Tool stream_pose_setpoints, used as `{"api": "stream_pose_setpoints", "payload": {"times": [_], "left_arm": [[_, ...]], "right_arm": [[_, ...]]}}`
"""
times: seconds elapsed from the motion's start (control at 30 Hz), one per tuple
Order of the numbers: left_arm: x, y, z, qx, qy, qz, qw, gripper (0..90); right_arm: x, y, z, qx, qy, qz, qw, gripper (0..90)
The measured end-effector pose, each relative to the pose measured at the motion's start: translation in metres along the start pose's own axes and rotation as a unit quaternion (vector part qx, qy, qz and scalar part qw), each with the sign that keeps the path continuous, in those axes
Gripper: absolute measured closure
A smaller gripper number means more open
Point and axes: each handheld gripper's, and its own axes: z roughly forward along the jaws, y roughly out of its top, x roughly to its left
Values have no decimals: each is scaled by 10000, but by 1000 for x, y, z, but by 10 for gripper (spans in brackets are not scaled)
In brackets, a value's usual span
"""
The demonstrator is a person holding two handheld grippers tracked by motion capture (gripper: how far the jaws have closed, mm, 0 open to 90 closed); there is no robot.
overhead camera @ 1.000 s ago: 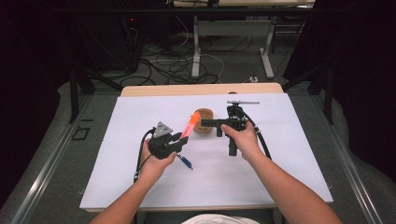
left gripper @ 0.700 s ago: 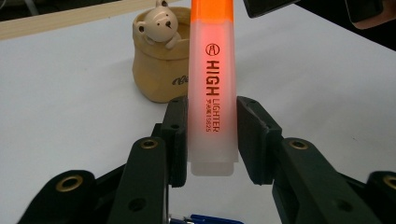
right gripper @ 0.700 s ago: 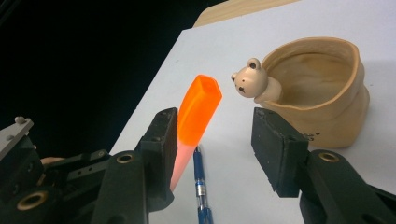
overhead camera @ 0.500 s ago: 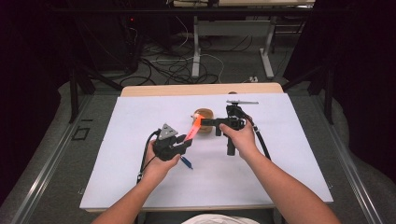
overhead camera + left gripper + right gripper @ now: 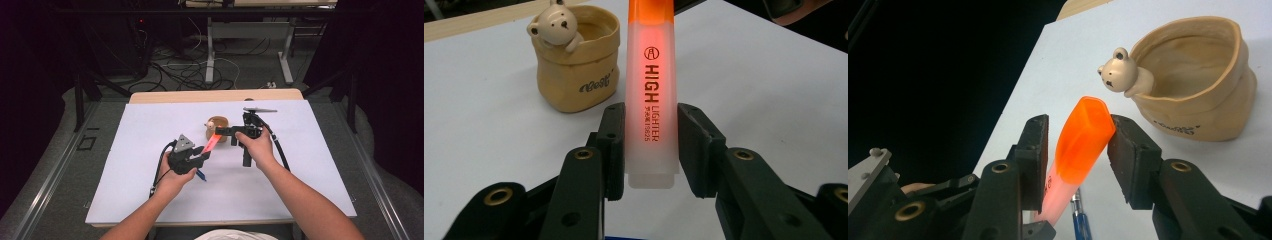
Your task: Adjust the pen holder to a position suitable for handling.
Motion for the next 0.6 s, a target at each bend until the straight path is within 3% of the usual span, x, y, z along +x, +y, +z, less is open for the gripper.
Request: {"api": "stream_pose_setpoints", "payload": {"times": [0.6], "left_arm": [[-4, 0, 0, 18, -65, 70, 10000, 660]], "right_arm": [[-4, 0, 0, 127, 93, 455, 9988, 689]]}}
